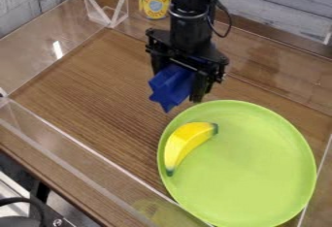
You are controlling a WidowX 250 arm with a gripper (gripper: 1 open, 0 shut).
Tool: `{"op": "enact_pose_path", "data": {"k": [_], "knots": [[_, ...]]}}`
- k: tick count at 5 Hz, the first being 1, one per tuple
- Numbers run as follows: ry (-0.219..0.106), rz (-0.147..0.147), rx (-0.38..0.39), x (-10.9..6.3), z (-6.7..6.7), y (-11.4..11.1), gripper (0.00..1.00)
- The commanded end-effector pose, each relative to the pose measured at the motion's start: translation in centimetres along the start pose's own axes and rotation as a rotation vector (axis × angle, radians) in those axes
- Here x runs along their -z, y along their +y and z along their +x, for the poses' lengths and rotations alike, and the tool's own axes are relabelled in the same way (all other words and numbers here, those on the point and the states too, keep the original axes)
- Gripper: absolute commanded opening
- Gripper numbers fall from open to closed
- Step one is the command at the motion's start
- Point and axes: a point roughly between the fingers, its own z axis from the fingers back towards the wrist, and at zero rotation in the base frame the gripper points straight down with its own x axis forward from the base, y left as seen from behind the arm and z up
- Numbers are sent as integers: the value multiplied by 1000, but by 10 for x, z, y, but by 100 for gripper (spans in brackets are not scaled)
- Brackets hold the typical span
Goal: Put the blue object in the green plate
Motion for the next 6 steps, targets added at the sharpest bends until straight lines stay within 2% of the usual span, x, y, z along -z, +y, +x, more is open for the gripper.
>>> {"op": "enact_pose_path", "data": {"k": [1,6], "knots": [[-64,5,7,-15,3,-2,0],[-88,22,1,-20,-1,-3,0]]}}
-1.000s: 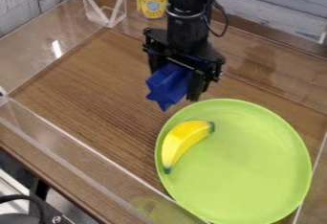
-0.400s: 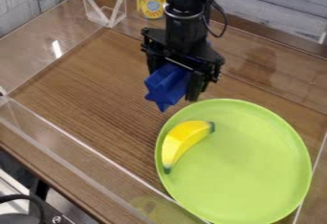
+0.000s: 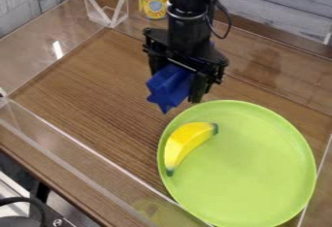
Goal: Put the blue object in the green plate
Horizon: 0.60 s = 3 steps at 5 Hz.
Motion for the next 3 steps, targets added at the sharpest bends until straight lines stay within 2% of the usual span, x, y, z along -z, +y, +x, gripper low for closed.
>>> {"op": "enact_pose_path", "data": {"k": [1,3], "knots": [[-58,5,4,-15,3,-2,0],[-68,12,1,-18,1,-4,0]]}}
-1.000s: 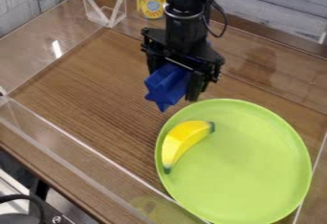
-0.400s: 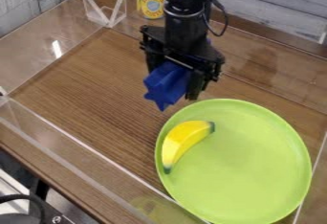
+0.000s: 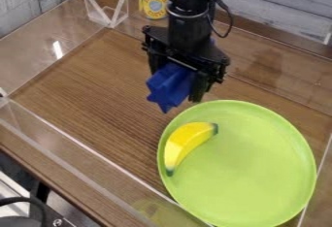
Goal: Put the blue object in the green plate
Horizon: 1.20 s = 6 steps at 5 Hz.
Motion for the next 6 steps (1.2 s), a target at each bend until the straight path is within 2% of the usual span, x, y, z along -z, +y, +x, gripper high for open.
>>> {"op": "enact_pose_path", "data": {"k": [1,6], "knots": [[-71,4,8,-18,4,-3,0],[-102,18,5,-28,-5,-13,0]]}}
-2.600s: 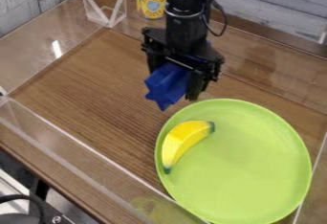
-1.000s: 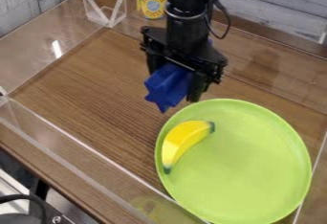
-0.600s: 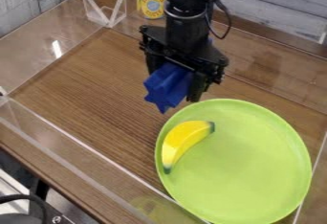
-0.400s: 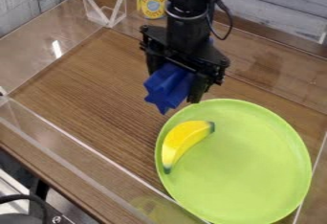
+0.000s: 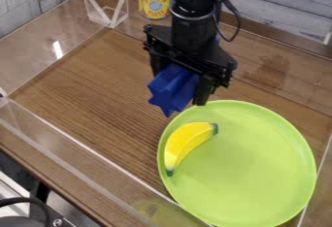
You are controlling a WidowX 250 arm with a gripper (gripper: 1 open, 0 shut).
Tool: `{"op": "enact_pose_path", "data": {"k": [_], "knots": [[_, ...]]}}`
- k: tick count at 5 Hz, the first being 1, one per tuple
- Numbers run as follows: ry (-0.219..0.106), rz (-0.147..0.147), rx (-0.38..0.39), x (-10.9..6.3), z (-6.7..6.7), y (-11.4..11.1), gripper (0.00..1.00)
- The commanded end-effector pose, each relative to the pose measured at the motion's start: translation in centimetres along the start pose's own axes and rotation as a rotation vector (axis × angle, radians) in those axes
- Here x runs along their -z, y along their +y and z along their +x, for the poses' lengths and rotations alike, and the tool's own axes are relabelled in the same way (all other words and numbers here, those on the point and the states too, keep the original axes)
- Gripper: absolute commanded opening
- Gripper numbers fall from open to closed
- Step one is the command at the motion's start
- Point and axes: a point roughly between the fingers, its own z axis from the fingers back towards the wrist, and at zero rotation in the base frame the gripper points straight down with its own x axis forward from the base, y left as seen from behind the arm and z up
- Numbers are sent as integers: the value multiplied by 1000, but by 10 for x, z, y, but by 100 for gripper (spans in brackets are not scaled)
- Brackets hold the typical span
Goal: Put the blue object in the green plate
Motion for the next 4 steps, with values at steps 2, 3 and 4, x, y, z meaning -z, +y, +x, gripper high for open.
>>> {"op": "enact_pose_path", "data": {"k": [2,3,4], "knots": [[-71,2,-5,-18,1,-5,0],[-80,4,-4,-21,-3,-11,0],[-86,6,-5,-23,-5,-15,0]]}}
